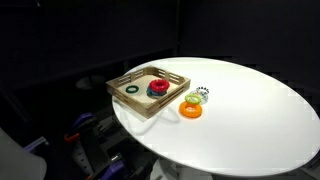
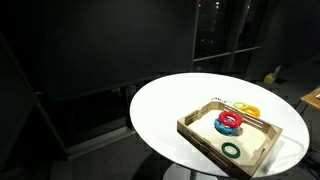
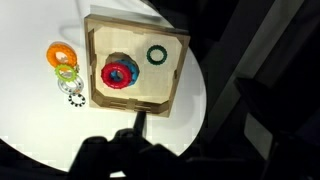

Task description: Put the yellow ring on top of the red ring

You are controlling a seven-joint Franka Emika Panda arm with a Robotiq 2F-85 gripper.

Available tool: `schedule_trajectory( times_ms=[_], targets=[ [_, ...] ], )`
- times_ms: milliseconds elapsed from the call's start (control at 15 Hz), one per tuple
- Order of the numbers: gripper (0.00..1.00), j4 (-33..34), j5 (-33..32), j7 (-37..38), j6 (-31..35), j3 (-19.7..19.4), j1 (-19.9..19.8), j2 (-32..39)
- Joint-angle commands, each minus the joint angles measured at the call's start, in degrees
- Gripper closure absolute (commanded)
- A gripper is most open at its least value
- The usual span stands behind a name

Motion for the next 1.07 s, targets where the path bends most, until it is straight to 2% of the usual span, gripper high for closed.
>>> schedule_trajectory(
  times_ms=[0, 400, 1000],
  targets=[
    [0.00, 1.87, -0.42, 0.52, 0.26, -0.15, -1.06, 1.33],
    [0.00, 4.47, -0.91, 0.76, 2.52, -0.60, -3.43, 4.44],
    [0.00, 10.91, -1.91, 2.39, 5.02, -2.13, -8.19, 14.88]
  ],
)
